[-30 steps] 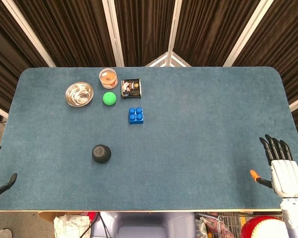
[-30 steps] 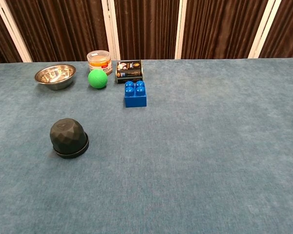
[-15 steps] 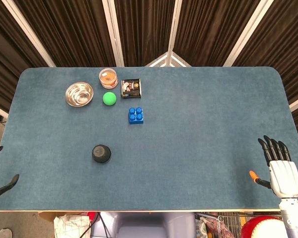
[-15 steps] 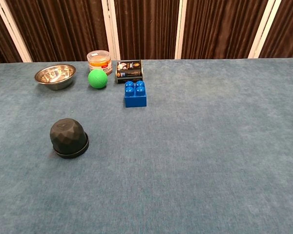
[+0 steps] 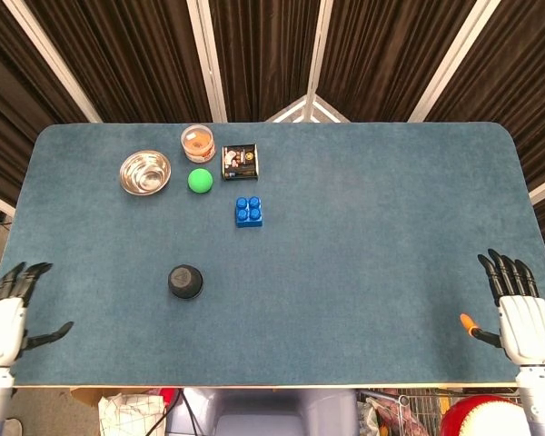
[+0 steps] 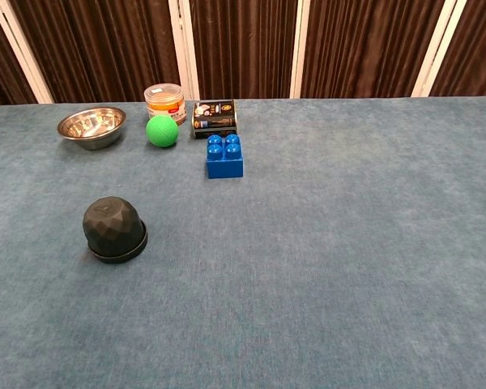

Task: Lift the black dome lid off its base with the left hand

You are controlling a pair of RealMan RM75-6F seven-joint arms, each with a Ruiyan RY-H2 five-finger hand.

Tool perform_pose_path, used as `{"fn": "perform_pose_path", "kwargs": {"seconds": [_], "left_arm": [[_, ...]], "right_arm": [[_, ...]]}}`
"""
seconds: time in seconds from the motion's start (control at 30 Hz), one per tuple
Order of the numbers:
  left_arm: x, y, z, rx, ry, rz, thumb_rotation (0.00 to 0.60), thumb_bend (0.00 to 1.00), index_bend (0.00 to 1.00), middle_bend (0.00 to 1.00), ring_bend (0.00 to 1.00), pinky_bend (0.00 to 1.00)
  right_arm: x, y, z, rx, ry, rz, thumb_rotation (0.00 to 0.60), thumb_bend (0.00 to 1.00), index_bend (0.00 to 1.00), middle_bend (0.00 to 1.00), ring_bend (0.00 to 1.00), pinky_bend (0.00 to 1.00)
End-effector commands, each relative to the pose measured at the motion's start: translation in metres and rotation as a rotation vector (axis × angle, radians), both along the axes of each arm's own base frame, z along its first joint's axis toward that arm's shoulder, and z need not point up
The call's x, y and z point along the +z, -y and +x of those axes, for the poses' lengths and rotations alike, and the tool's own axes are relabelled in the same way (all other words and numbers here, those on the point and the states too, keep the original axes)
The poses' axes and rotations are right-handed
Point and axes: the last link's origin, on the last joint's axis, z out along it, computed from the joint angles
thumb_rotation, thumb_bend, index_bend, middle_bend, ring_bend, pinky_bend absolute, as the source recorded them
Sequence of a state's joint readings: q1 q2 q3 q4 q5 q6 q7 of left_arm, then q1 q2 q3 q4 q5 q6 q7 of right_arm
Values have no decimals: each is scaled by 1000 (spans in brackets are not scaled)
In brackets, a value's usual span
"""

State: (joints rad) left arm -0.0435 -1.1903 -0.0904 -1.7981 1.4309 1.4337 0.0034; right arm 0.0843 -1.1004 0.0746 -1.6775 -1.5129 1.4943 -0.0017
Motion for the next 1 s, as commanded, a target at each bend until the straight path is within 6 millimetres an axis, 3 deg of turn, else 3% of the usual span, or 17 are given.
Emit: {"fn": "perform_pose_path", "kwargs": {"seconds": [0.03,0.57,1.0], "left_arm": [[-11,-22,0,-9,64,-53,600,164,148,110,0,26],[-83,-83,15,-44,162,-202,600,154,146,112,0,0],[-134,-103,36,-97,168,-312,600,154,145,132,0,0]], "right_arm": [[-1,0,-1,-1,-1,6,600,233,0,0,0,0],[-1,0,-2,-4,0,11,600,233,0,0,0,0],[-1,3,-4,-4,-2,10,600,233,0,0,0,0]]}}
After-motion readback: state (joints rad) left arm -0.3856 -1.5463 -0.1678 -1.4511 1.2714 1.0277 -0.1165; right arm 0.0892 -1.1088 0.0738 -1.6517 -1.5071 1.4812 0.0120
